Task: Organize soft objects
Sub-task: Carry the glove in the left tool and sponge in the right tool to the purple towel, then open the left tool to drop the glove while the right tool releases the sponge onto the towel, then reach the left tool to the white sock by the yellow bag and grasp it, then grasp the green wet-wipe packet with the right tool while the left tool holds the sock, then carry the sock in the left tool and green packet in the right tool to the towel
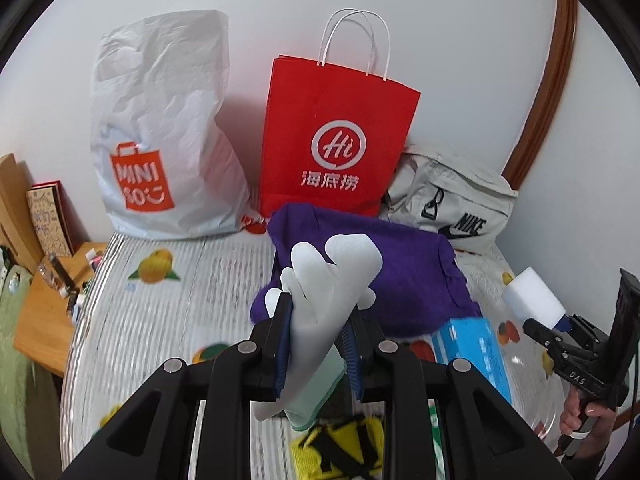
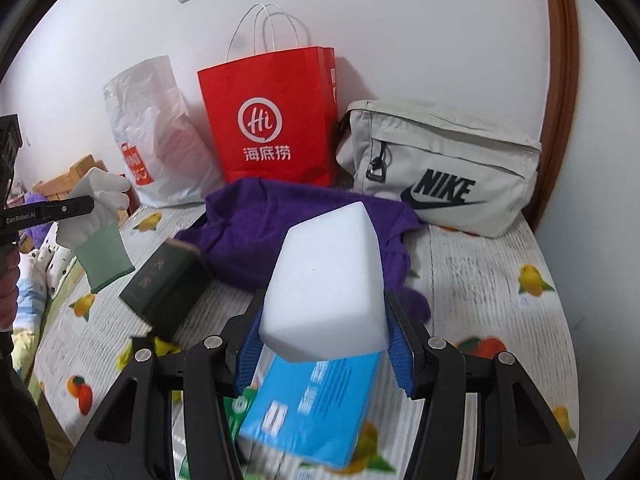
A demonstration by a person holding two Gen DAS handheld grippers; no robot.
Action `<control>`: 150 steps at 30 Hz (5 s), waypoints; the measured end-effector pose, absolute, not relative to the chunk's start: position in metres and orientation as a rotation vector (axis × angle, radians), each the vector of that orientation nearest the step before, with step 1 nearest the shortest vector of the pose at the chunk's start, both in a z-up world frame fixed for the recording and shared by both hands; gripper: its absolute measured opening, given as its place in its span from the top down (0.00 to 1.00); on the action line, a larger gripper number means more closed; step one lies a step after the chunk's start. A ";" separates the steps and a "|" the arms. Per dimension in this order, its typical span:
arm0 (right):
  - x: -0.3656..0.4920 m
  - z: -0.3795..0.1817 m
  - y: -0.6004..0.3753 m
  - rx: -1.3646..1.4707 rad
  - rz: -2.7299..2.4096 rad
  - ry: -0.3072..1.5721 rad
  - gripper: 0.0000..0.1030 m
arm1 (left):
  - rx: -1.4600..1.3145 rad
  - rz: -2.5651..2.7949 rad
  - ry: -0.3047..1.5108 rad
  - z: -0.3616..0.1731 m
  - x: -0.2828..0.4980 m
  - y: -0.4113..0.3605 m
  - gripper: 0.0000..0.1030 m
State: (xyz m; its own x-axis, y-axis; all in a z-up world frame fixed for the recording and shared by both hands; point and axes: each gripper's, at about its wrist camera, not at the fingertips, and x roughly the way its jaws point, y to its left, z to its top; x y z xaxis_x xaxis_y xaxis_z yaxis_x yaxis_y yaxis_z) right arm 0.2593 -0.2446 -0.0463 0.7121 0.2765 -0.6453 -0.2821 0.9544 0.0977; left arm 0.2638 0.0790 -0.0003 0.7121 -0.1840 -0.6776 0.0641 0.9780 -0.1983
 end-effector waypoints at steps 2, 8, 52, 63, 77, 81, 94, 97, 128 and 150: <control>0.277 -0.048 -0.245 -0.010 0.312 0.717 0.47 | -0.174 -0.143 0.765 0.001 0.277 0.078 0.78; 0.326 -0.060 -0.246 -0.021 0.312 0.748 0.47 | -0.188 -0.163 0.787 -0.006 0.318 0.071 0.78; 0.412 -0.137 -0.236 -0.021 0.369 0.973 0.26 | -0.057 -0.144 1.009 -0.097 0.478 0.019 0.27; 0.365 -0.093 -0.254 0.043 0.308 0.832 0.26 | -0.072 -0.118 0.957 -0.053 0.406 0.041 0.27; 0.250 -0.085 -0.236 0.013 0.359 0.896 0.26 | -0.148 -0.052 0.975 -0.057 0.255 0.068 0.27; 0.216 -0.093 -0.235 0.029 0.366 0.912 0.26 | -0.172 -0.045 1.017 -0.078 0.219 0.068 0.27; 0.152 -0.114 -0.232 0.034 0.409 0.930 0.26 | -0.184 -0.159 1.044 -0.127 0.144 0.035 0.35; 0.144 -0.116 -0.234 0.048 0.416 0.928 0.26 | -0.195 -0.187 1.046 -0.140 0.143 0.032 0.40; 0.171 -0.160 -0.169 0.026 0.410 1.005 0.26 | -0.139 -0.114 1.028 -0.166 0.135 0.065 0.78; 0.139 -0.124 -0.190 0.013 0.422 0.860 0.63 | -0.157 -0.104 0.979 -0.169 0.129 0.067 0.78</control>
